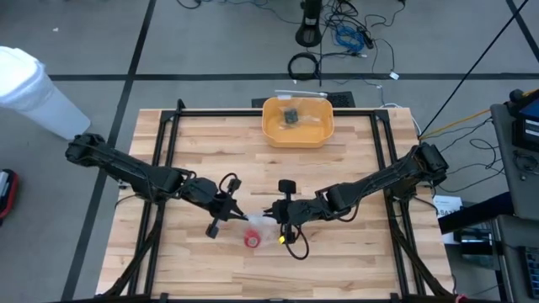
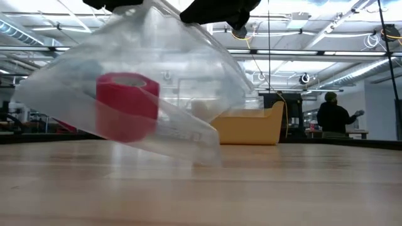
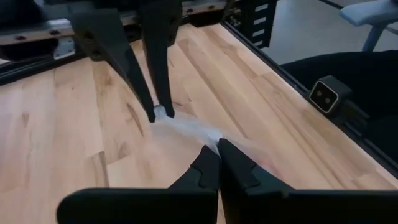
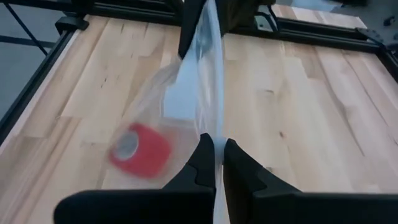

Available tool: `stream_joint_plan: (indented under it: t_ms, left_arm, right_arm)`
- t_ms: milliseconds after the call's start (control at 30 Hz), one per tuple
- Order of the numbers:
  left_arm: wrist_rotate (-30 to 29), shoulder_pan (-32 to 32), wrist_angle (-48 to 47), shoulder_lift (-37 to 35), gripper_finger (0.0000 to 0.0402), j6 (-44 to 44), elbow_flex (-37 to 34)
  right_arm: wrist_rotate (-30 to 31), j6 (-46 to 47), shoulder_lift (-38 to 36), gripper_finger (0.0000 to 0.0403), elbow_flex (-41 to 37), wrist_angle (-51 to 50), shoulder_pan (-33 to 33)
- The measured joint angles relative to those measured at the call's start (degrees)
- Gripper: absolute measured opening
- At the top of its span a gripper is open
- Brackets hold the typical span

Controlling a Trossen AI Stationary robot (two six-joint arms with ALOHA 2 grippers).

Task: Roll bandage
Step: Close the transparent zip bag

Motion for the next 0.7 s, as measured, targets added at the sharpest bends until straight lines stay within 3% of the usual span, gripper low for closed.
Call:
stream_joint_plan:
  t_ms: [233, 400, 700]
  left_arm:
    - [-6.31, -1.08, -1.4, -2.72, 0.0, -0.45, -0.02]
    - [-6.73, -1.14, -1.42, -3.14, 0.0, -0.49, -0.04]
    - [-15.31, -1.47, -6.68, -6.57, 0.0, -3.39, -0.03]
  right_arm:
    - [0.64, 3.57, -0.02, 0.0, 0.0, -2.72, 0.82]
    - [0.56, 5.91, -0.02, 0.0, -0.02, -5.88, 1.37]
    - [4.13, 11.36, 0.42, 0.0, -0.11, -10.65, 4.7]
